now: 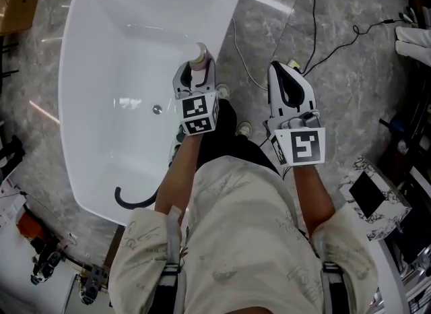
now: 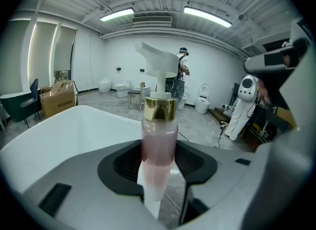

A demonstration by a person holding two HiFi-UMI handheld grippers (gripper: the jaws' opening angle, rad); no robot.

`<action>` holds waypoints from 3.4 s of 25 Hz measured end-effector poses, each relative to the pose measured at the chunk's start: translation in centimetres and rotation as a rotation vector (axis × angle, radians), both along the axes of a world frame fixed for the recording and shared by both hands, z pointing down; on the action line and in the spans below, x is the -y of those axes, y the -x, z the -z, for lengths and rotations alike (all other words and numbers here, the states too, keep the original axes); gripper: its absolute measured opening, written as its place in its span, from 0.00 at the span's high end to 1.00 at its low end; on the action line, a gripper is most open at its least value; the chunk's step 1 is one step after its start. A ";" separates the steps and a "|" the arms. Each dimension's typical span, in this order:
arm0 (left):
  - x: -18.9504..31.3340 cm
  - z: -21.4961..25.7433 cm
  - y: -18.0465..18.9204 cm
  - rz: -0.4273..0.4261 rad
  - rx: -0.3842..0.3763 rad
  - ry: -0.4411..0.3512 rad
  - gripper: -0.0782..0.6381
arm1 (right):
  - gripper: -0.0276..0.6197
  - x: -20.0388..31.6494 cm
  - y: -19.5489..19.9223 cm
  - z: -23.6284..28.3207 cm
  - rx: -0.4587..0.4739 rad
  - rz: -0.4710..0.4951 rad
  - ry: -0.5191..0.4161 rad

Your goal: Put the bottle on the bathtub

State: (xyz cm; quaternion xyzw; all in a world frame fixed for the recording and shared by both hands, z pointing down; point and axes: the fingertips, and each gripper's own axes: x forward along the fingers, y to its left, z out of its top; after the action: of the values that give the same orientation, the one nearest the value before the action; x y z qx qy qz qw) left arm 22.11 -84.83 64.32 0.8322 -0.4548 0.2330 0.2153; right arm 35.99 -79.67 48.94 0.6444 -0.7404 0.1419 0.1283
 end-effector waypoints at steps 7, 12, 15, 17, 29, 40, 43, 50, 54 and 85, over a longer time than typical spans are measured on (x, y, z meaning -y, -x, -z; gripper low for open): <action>-0.7 -2.5 0.0 -0.035 0.000 -0.004 0.61 | 0.97 0.4 0.3 0.0 -0.001 0.003 0.002; -2.1 -3.1 -0.5 -0.060 0.049 -0.041 0.61 | 0.97 -0.2 0.1 -1.0 0.005 0.001 0.027; -2.6 -3.2 -0.2 -0.098 0.093 -0.067 0.61 | 0.97 -0.5 0.5 -1.1 0.005 0.006 0.032; -2.8 -3.2 -0.1 -0.132 0.118 -0.087 0.61 | 0.97 -0.8 0.6 -1.0 0.006 0.005 0.030; -3.8 -3.2 -0.4 -0.148 0.078 -0.067 0.54 | 0.97 -2.9 0.3 -0.6 0.004 0.011 0.023; -7.7 1.1 1.1 -0.091 0.066 -0.104 0.53 | 0.97 -7.5 0.6 1.5 0.003 0.009 -0.024; -9.1 3.3 1.0 -0.076 0.051 -0.137 0.53 | 0.97 -9.6 0.2 2.1 0.002 0.002 -0.038; -13.5 7.8 -0.1 -0.103 0.030 -0.226 0.53 | 0.97 -13.8 -0.8 3.3 0.005 -0.023 -0.084; -17.5 11.1 -0.2 -0.109 0.004 -0.268 0.53 | 0.97 -17.0 -1.1 4.6 0.013 -0.048 -0.121; -34.4 33.9 -1.4 -0.192 -0.244 -0.723 0.53 | 0.97 -34.0 -4.7 17.4 -0.116 -0.215 -0.455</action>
State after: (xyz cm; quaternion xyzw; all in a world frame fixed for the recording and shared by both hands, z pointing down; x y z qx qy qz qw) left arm 23.52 -50.38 30.38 0.9147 -0.3986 -0.0239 -0.0622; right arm 40.68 -45.70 31.51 0.7387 -0.6719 -0.0527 0.0065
